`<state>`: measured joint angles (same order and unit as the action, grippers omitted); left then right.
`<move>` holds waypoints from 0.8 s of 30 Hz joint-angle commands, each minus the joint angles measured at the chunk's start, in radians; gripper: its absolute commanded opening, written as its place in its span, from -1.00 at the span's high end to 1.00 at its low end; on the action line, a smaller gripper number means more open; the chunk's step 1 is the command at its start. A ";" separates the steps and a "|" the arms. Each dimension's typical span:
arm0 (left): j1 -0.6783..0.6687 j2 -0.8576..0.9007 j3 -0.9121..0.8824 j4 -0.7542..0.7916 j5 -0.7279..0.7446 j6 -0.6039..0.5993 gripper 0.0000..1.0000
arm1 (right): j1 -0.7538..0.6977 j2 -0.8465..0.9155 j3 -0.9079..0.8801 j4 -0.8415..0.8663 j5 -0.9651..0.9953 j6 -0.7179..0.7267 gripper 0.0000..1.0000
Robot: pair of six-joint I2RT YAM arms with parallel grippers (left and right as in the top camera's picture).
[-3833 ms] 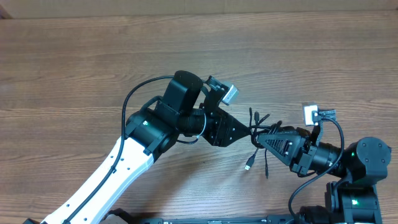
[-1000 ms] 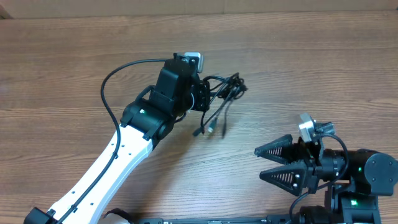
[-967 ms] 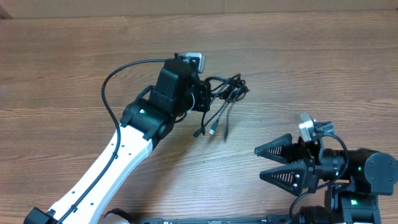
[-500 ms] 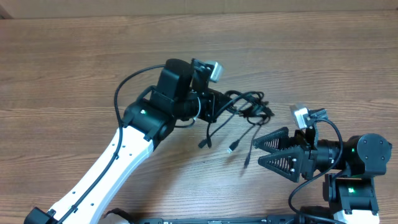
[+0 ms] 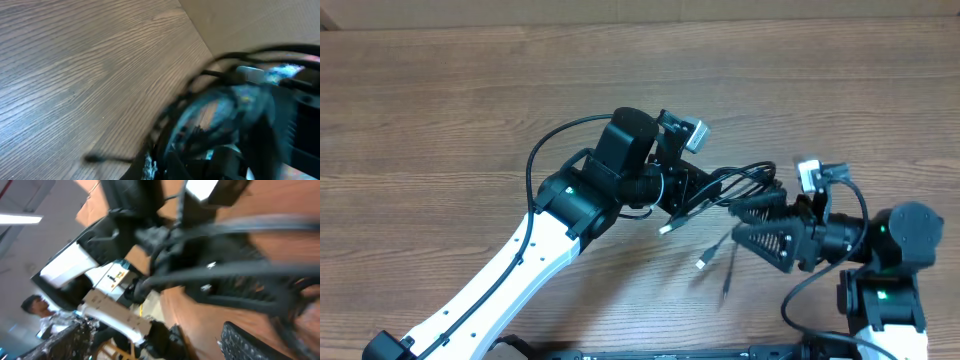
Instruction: Untangle cables
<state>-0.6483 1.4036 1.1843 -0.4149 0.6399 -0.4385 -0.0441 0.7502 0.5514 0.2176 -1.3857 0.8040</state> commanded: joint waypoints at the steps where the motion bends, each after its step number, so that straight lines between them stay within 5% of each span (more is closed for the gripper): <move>1: -0.007 -0.003 0.002 0.009 0.069 0.012 0.92 | 0.003 0.054 0.016 0.005 0.061 -0.071 -0.55; 14: 0.009 -0.003 0.002 0.008 0.059 0.042 0.92 | 0.003 0.175 0.016 0.005 0.039 -0.099 -0.22; 18: 0.039 -0.003 0.002 0.008 0.059 0.043 0.92 | 0.003 0.175 0.016 0.005 0.043 -0.098 0.19; 20: 0.059 -0.003 0.002 0.008 0.059 0.042 0.91 | 0.003 0.175 0.016 0.005 0.042 -0.093 0.17; 24: 0.108 -0.003 0.002 -0.001 0.060 0.042 0.92 | 0.003 0.171 0.016 0.003 0.078 -0.056 -0.16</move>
<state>-0.5743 1.4036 1.1843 -0.4179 0.6807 -0.4160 -0.0441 0.9287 0.5514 0.2180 -1.3354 0.7246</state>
